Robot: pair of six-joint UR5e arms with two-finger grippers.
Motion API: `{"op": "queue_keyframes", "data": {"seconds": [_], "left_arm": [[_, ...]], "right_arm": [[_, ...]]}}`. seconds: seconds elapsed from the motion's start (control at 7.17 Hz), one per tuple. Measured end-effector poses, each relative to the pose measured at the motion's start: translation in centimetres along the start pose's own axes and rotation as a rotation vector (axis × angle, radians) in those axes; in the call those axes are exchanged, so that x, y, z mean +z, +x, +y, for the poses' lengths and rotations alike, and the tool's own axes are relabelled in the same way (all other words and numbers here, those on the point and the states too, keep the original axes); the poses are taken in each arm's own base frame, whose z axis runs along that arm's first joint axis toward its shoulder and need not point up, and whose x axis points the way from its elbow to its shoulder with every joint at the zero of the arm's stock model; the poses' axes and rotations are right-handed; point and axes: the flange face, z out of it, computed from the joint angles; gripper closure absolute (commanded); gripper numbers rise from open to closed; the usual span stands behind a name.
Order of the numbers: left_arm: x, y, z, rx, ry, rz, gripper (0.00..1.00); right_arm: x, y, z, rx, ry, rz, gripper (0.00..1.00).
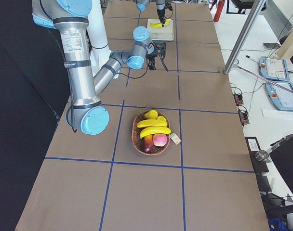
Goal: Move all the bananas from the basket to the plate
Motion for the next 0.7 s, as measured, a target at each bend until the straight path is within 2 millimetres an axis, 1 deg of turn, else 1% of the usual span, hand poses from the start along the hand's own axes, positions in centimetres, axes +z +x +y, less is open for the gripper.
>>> {"op": "queue_keyframes", "data": {"seconds": [0.14,0.28,0.42,0.56,0.7], "left_arm": [[0.6,-0.6,-0.2,0.033,0.011,-0.02,0.01],[0.9,-1.0,-0.4,0.065,0.025,-0.034,0.01],[0.8,-1.2,-0.6,0.111,0.032,-0.037,0.01],[0.1,-0.9,-0.7,0.156,0.038,-0.026,0.01],[-1.0,-0.2,-0.6,0.183,0.043,-0.003,0.01]], "right_arm": [[0.0,0.1,0.0,0.0,0.0,0.001,0.0],[-0.1,0.1,0.0,0.0,0.0,0.001,0.0],[-0.1,0.2,-0.1,0.002,0.0,0.003,0.0],[-0.3,0.8,-0.3,0.007,0.0,0.01,0.0],[-0.6,1.9,-0.9,0.018,-0.004,0.026,0.0]]}}
